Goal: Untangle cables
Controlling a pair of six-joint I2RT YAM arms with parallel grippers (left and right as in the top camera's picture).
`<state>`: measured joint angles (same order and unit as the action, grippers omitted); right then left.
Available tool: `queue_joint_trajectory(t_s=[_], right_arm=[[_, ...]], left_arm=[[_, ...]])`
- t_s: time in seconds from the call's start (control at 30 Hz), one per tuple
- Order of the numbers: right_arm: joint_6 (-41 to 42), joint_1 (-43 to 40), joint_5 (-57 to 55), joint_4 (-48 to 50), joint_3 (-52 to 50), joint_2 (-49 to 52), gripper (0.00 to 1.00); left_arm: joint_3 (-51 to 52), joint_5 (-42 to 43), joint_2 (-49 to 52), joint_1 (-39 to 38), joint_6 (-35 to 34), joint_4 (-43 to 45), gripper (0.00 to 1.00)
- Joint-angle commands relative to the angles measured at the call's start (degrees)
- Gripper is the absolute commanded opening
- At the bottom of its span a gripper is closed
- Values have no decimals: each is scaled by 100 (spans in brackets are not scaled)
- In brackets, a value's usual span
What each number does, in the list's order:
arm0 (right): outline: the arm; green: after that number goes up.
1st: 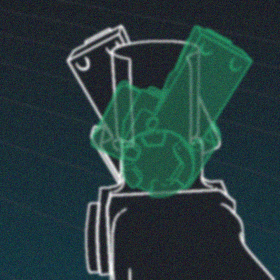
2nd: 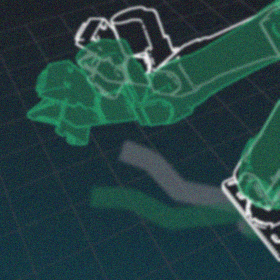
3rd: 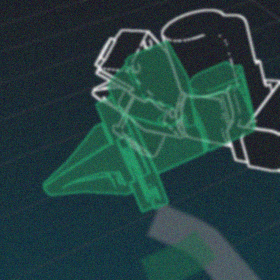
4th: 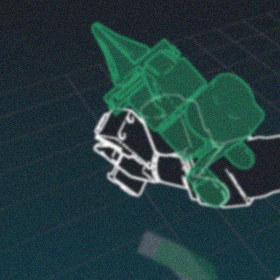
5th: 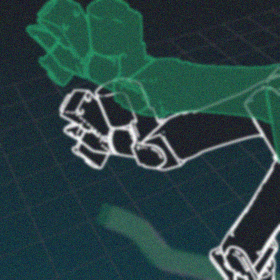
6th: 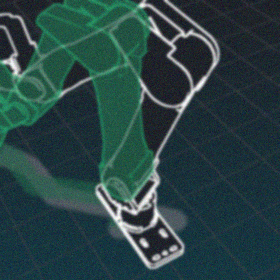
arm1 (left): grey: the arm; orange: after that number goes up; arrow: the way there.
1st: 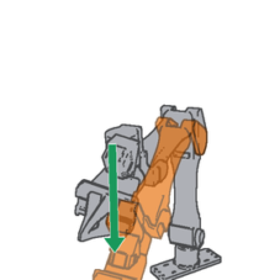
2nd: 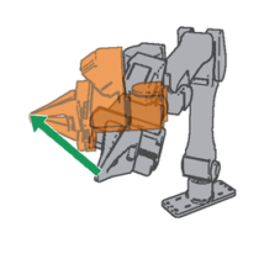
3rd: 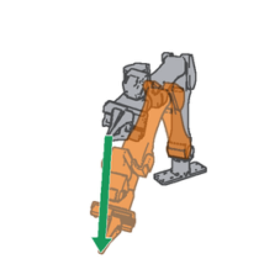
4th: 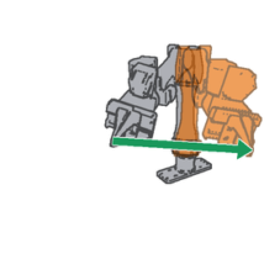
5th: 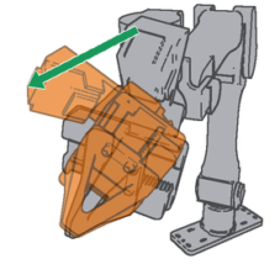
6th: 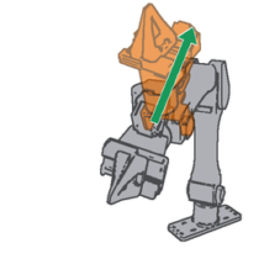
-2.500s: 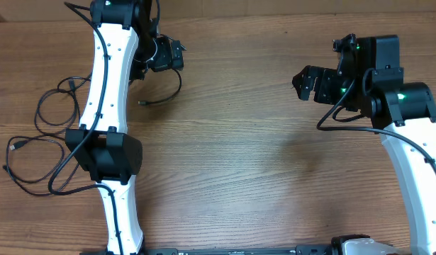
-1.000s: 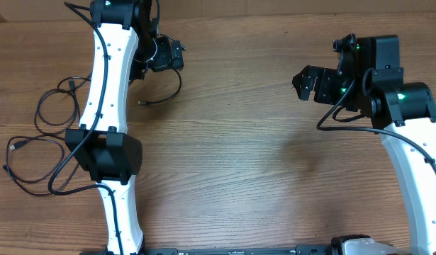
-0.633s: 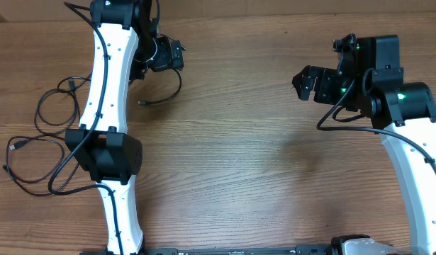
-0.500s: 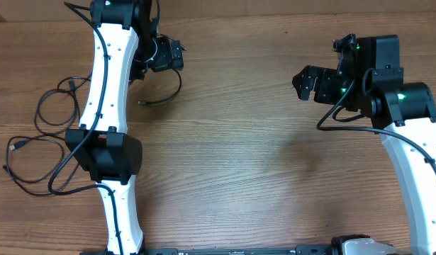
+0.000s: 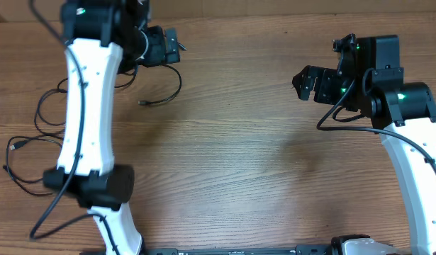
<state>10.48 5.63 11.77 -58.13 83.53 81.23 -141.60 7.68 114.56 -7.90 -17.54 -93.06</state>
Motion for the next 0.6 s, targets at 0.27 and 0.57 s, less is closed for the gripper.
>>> queue_joint_trajectory(t_s=[0.27,0.57], right_arm=[[-2,-22,4,9,81,-4,100],[0,-22,4,9,81,-4,100]], left_arm=[[-9,-66,-404,-101,127,11,100],[-9,-61,-551,-479,127,11,100]])
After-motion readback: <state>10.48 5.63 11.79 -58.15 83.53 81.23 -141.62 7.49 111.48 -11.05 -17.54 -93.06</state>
